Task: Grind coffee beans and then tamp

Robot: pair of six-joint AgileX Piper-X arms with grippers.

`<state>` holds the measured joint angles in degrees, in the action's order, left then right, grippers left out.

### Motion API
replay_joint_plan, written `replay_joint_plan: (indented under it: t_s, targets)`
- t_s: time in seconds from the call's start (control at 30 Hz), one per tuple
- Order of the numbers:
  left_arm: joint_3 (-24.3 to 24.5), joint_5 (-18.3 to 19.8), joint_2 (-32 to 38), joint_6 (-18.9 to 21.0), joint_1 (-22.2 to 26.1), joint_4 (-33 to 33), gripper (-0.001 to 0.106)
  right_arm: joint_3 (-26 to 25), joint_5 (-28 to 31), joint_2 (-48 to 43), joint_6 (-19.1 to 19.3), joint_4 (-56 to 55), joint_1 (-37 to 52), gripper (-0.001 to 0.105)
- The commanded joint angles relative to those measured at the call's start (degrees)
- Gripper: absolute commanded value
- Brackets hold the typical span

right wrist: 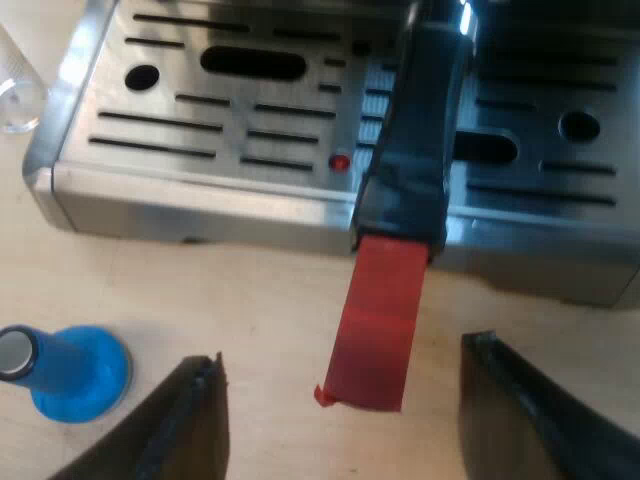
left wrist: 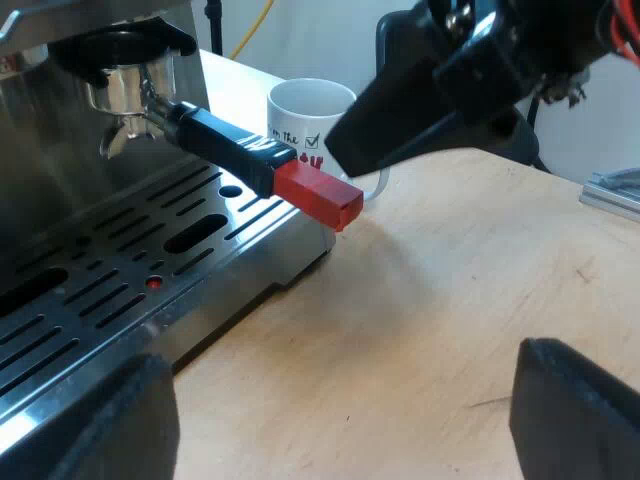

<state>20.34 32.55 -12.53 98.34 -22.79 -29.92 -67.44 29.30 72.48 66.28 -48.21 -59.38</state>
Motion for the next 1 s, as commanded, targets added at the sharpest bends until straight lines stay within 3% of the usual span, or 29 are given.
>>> replay_joint_plan:
  t_s: [0.03,1.0]
  targets:
    - [0.6,0.7,0.3,0.5,-0.4,0.2,0.069,-0.6,-3.2,0.6,-1.9,-0.3,3.4,0.054]
    - [0.6,0.7,0.3,0.5,-0.4,0.1,0.069,-0.6,-6.5,10.0,-1.9,6.6,8.1,0.054]
